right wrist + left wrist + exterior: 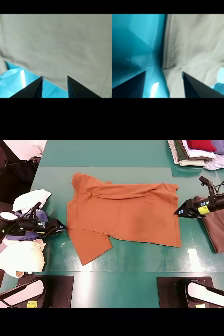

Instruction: Fold the shirts.

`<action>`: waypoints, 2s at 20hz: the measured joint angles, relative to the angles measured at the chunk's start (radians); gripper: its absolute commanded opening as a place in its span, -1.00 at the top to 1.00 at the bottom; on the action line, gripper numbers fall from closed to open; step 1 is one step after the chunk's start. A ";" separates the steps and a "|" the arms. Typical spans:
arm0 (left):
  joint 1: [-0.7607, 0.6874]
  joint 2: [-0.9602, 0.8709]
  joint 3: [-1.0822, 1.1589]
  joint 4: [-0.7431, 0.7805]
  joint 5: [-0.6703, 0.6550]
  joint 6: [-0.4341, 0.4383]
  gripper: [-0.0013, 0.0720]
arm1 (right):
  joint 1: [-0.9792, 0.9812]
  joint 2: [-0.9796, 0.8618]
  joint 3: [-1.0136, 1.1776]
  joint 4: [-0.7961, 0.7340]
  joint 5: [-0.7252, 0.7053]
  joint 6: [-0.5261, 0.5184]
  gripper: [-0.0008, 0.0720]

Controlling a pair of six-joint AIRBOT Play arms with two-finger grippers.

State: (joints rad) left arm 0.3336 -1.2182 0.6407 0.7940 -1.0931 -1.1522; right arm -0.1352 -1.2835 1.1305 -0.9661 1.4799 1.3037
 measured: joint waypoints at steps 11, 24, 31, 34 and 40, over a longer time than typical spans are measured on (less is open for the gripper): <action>-0.169 0.005 0.015 0.001 0.133 -0.056 0.90 | -0.012 0.127 -0.051 -0.106 0.014 -0.002 0.01; -0.178 0.005 0.167 -0.013 0.018 -0.021 0.90 | -0.381 0.097 -0.490 -0.122 -0.060 -0.050 -0.23; -0.178 0.005 0.171 -0.013 0.007 -0.019 0.90 | -0.275 0.076 -0.520 -0.033 -0.190 -0.066 0.55; -0.178 0.011 0.171 -0.008 -0.006 -0.018 0.90 | -0.220 0.076 -0.520 -0.039 -0.213 -0.067 0.94; -0.175 0.171 0.291 0.009 -0.017 -0.024 0.90 | -0.181 0.190 -0.359 -0.027 -0.177 -0.056 0.94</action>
State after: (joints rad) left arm 0.1589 -1.0473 0.9321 0.8032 -1.1103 -1.1759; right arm -0.3161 -1.0931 0.7712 -0.9936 1.3029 1.2472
